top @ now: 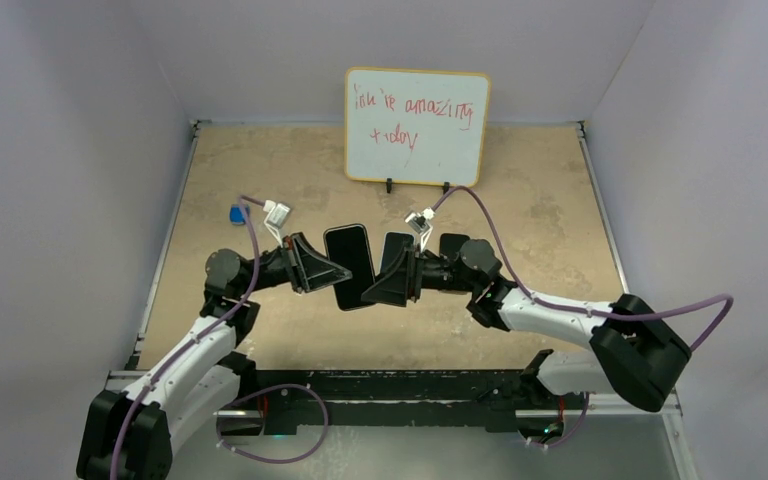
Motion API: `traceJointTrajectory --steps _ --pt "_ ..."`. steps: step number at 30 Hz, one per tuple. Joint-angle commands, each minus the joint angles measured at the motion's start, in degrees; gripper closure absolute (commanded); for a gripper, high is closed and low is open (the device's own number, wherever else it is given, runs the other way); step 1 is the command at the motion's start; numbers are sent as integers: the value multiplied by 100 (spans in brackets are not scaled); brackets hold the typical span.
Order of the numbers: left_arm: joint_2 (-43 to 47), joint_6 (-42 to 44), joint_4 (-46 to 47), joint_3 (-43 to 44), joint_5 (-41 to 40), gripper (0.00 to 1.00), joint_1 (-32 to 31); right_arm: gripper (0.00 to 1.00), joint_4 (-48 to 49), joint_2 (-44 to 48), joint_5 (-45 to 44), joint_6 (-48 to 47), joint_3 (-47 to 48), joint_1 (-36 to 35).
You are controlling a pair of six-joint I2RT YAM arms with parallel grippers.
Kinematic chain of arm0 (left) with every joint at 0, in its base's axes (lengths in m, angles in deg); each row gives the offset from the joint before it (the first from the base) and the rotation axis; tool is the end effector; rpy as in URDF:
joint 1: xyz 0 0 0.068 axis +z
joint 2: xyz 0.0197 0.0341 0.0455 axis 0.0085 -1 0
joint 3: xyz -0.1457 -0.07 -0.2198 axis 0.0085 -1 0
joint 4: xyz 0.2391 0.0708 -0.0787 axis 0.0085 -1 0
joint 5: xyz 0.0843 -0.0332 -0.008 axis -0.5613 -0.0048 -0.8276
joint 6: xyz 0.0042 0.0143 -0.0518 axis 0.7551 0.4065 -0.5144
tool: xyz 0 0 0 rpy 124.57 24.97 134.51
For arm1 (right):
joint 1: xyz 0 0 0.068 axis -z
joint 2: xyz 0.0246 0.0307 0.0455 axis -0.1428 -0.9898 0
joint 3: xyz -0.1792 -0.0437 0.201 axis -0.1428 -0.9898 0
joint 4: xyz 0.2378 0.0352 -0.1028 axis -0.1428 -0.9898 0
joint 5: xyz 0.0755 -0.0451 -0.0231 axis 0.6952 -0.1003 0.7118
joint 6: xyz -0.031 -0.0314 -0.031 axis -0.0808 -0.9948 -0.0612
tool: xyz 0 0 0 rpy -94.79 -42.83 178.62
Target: Put the phone into the phone case
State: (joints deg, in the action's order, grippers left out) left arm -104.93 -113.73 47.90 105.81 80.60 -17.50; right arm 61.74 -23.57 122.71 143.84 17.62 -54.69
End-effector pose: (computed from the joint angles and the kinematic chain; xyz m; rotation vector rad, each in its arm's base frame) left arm 0.1601 -0.0802 0.2602 0.2835 1.7083 -1.8094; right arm 0.1647 0.2051 0.2599 -0.5361 1.6407 1.8492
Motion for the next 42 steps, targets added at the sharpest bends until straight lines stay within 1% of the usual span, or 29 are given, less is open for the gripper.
traceJointTrajectory --steps 1,6,8,11,12,15,17,19,20,23,25,27,29,32,35,37,39,42 --pt "-30 154 298 329 -79 100 -3 46 833 -140 395 303 -130 -2" --pt "-58 368 73 338 -130 100 -1 63 918 -223 365 497 -200 -2" --pt "-46 842 -856 531 -225 100 2 74 884 -241 346 550 -172 -2" --pt "-71 2050 -2722 1061 -490 100 2 97 739 -201 189 602 -155 6" --pt "-73 2405 -3165 1194 -579 100 5 100 677 -184 130 597 -157 7" --pt "-65 3148 -4130 1518 -952 100 5 100 294 -134 -106 603 -126 7" --pt "-56 3316 -4367 1569 -1022 100 -1 100 28 -126 -233 544 -50 7" --pt "-46 3327 -4367 1552 -929 100 5 100 -23 -135 -247 504 -7 7" --pt "-39 3247 -4251 1512 -817 100 5 98 -22 -144 -247 494 11 7" --pt "16 2960 -3857 1408 -551 100 -1 85 -35 -141 -256 457 53 7" --pt "72 2870 -3760 1408 -410 100 4 73 -51 -101 -267 427 52 7" --pt "136 2767 -3608 1399 -214 100 0 56 -74 -20 -340 356 14 7" --pt "202 2592 -3347 1367 23 100 3 45 -201 116 -507 257 -28 18" --pt "288 2369 -3079 1265 203 100 5 36 -667 300 -790 127 30 45" --pt "327 2048 -2597 1011 339 100 1 23 -775 406 -704 -5 107 130" --pt "300 1810 -2221 860 524 100 -1 17 -887 495 -714 -109 156 208" --pt "276 1658 -1945 746 662 100 -3 15 -999 583 -713 -221 233 281" --pt "245 1651 -1898 721 780 100 -4 14 -1217 652 -572 -412 450 377"
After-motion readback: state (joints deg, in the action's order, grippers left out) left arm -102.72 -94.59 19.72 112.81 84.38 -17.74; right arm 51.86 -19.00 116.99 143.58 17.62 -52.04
